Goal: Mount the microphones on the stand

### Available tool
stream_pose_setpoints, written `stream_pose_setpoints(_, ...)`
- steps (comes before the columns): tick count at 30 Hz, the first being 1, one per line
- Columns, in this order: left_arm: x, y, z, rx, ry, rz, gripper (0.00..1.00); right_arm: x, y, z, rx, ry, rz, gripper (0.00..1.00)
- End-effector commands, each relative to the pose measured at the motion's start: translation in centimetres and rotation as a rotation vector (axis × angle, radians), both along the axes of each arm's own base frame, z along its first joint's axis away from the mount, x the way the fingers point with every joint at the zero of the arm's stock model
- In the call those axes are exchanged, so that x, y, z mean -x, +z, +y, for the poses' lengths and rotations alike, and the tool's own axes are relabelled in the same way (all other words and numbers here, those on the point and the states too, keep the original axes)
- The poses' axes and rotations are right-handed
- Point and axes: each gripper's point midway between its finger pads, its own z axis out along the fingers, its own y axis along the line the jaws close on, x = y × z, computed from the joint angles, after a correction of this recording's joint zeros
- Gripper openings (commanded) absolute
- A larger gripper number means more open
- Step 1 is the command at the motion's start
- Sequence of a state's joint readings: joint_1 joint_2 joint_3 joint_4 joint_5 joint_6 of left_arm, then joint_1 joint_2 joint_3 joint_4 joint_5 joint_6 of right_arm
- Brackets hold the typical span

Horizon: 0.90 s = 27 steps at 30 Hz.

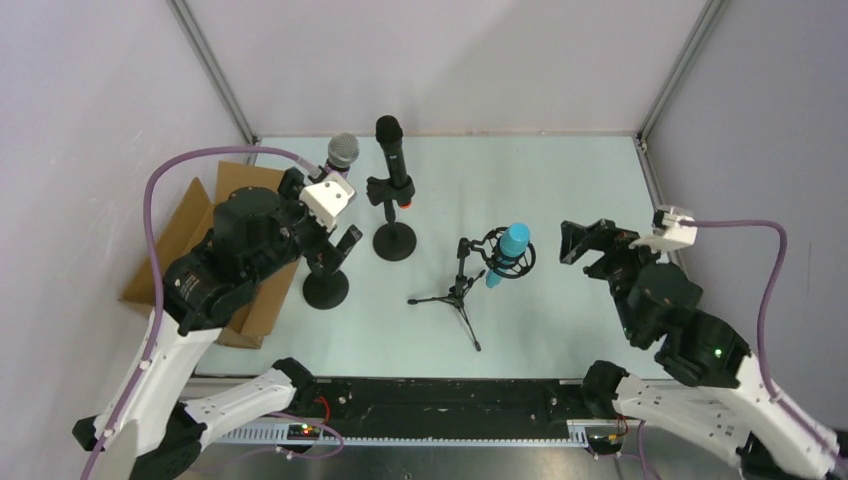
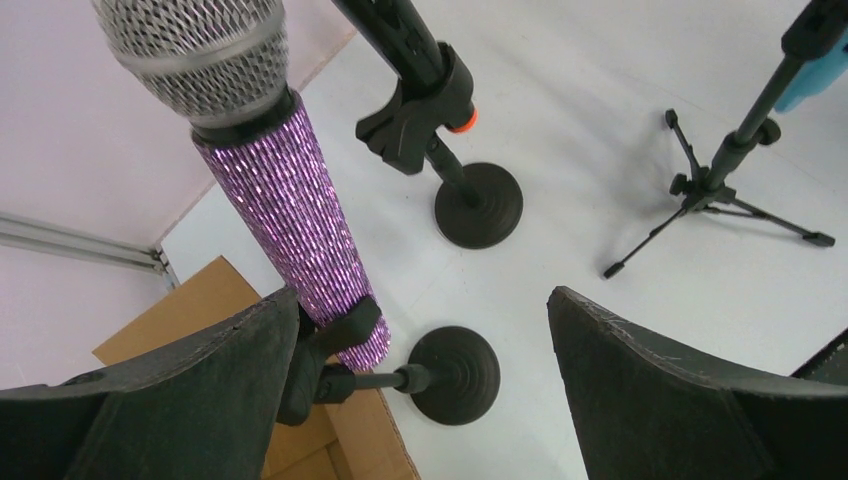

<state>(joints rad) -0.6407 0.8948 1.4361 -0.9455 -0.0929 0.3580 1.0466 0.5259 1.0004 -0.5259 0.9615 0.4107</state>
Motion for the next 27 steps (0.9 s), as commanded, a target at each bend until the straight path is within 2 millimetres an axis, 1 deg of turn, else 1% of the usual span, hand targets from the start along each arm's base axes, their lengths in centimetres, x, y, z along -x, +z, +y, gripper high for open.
stream_pose_setpoints(1,-0.6,3.0,-0.4,0.068,0.016,-0.048,0.98,-0.5,-3.9,1.4,0.002,0.107,0.192,0.99)
stream_pose_setpoints(2,-0.6,3.6,-0.3,0.075,0.02,-0.06,0.98,-1.2,-4.1,1.0,-0.004,0.099,0.209,1.0)
stream_pose_setpoints(3,-0.8,3.7,-0.2,0.075,0.03,-0.06,0.98,-1.6,-4.0,0.8,0.004,0.095,0.206,1.0)
stream_pose_setpoints(4,-0.9,4.2,0.1,0.082,0.042,-0.069,0.98,-2.4,-4.4,0.1,0.004,0.078,0.225,0.99)
stream_pose_setpoints(5,-1.1,4.3,0.1,0.088,0.05,-0.066,0.98,-3.1,-4.4,-0.9,-0.003,0.037,0.226,1.0)
stream_pose_setpoints(6,-1.3,5.0,0.5,0.105,0.067,-0.075,0.98,-3.6,-4.8,-1.3,-0.01,0.036,0.246,0.99)
stream_pose_setpoints(7,-1.6,5.2,0.6,0.121,0.081,-0.068,0.98,-4.1,-4.8,-1.6,-0.02,0.032,0.249,0.99)
stream_pose_setpoints(8,-2.2,5.7,1.3,0.149,0.114,-0.063,0.98,-4.7,-5.4,-2.1,-0.039,0.031,0.272,0.99)
stream_pose_setpoints(9,-2.8,5.9,2.5,0.164,0.168,-0.063,0.98,-5.5,-5.4,-3.4,-0.063,-0.009,0.265,0.99)
stream_pose_setpoints(10,-2.9,6.4,2.4,0.198,0.159,-0.052,0.98,-6.2,-5.9,-3.1,-0.094,0.02,0.273,0.99)
stream_pose_setpoints(11,-3.5,6.5,3.6,0.208,0.209,-0.053,0.98,-6.7,-6.2,-4.5,-0.114,-0.023,0.274,0.99)
stream_pose_setpoints(12,-3.6,6.5,3.9,0.222,0.221,-0.048,0.98,-7.4,-7.0,-4.6,-0.135,-0.014,0.284,0.99)
stream_pose_setpoints(13,-4.0,6.5,5.0,0.229,0.266,-0.048,0.98,-7.8,-7.4,-5.8,-0.151,-0.052,0.287,1.0)
stream_pose_setpoints(14,-4.1,6.2,5.3,0.246,0.278,-0.035,0.98,-8.4,-8.1,-5.9,-0.166,-0.046,0.298,1.0)
stream_pose_setpoints(15,-4.4,6.1,6.4,0.257,0.321,-0.033,0.98,-8.7,-8.5,-6.6,-0.172,-0.067,0.302,1.0)
stream_pose_setpoints(16,-4.2,5.6,6.4,0.286,0.325,-0.012,0.98,-9.1,-9.4,-7.0,-0.172,-0.079,0.32,1.0)
stream_pose_setpoints(17,-4.3,5.2,7.4,0.301,0.36,-0.006,0.98,-9.5,-10.1,-7.3,-0.172,-0.092,0.341,0.99)
stream_pose_setpoints(18,-4.3,4.3,7.3,0.314,0.358,0.016,0.98,-9.7,-10.6,-7.6,-0.171,-0.105,0.352,0.99)
stream_pose_setpoints(19,-4.4,3.8,7.9,0.314,0.382,0.02,0.98,-10.0,-11.3,-7.7,-0.174,-0.111,0.376,0.99)
stream_pose_setpoints(21,-4.5,1.4,8.7,0.311,0.423,0.062,0.98,-10.2,-12.3,-7.6,-0.178,-0.109,0.406,1.0)
stream_pose_setpoints(22,-4.2,1.2,8.8,0.32,0.427,0.059,0.98,-10.2,-12.8,-7.6,-0.171,-0.111,0.415,0.99)
stream_pose_setpoints(23,-4.2,0.0,9.5,0.324,0.456,0.082,0.98,-10.2,-13.1,-7.5,-0.159,-0.106,0.418,0.99)
stream_pose_setpoints(24,-3.9,0.0,9.7,0.332,0.465,0.068,0.98,-10.2,-13.7,-7.5,-0.154,-0.102,0.423,0.99)
stream_pose_setpoints(25,-3.9,-1.4,10.2,0.33,0.487,0.091,0.98,-10.1,-13.9,-7.4,-0.142,-0.097,0.421,0.99)
stream_pose_setpoints(26,-3.7,-1.4,10.5,0.336,0.496,0.078,0.98,-10.1,-14.4,-7.4,-0.134,-0.096,0.425,0.99)
stream_pose_setpoints(27,-3.8,-2.7,11.1,0.334,0.522,0.101,0.98,-10.0,-15.1,-7.6,-0.119,-0.109,0.43,0.99)
